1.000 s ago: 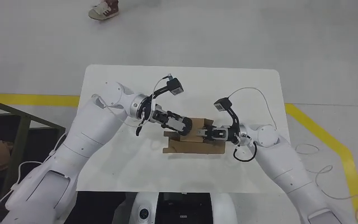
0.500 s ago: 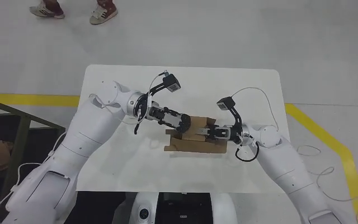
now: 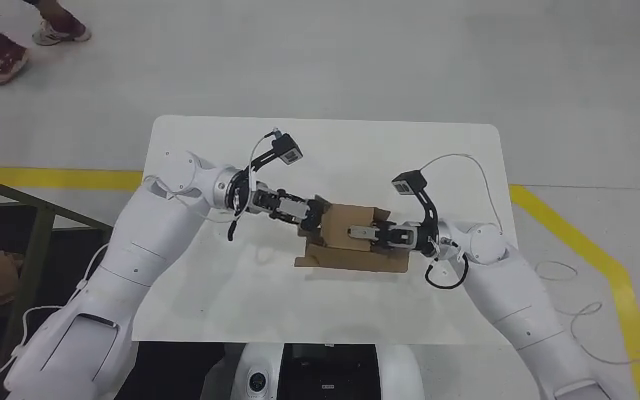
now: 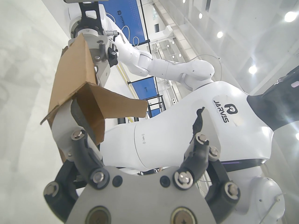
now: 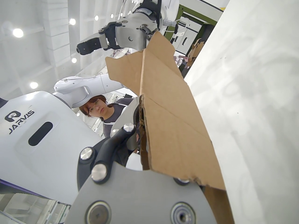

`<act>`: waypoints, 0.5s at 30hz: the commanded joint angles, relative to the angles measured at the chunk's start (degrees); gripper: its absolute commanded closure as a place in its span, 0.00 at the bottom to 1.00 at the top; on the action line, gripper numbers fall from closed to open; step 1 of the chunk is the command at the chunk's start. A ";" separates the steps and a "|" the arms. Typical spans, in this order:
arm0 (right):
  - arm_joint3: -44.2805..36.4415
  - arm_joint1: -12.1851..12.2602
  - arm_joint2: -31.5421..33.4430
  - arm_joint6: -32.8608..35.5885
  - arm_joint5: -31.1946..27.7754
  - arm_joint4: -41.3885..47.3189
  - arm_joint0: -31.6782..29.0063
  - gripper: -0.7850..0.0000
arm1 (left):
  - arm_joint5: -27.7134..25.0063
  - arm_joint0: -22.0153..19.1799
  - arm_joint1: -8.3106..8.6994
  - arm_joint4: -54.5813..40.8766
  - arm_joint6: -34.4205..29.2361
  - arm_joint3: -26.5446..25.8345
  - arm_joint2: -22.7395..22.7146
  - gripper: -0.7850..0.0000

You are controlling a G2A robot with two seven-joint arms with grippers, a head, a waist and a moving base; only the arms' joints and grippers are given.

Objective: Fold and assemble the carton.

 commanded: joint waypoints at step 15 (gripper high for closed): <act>-2.12 -0.33 -2.63 2.13 2.12 0.61 0.46 1.00 | -0.63 -0.22 -0.24 0.70 0.63 1.28 -0.72 0.00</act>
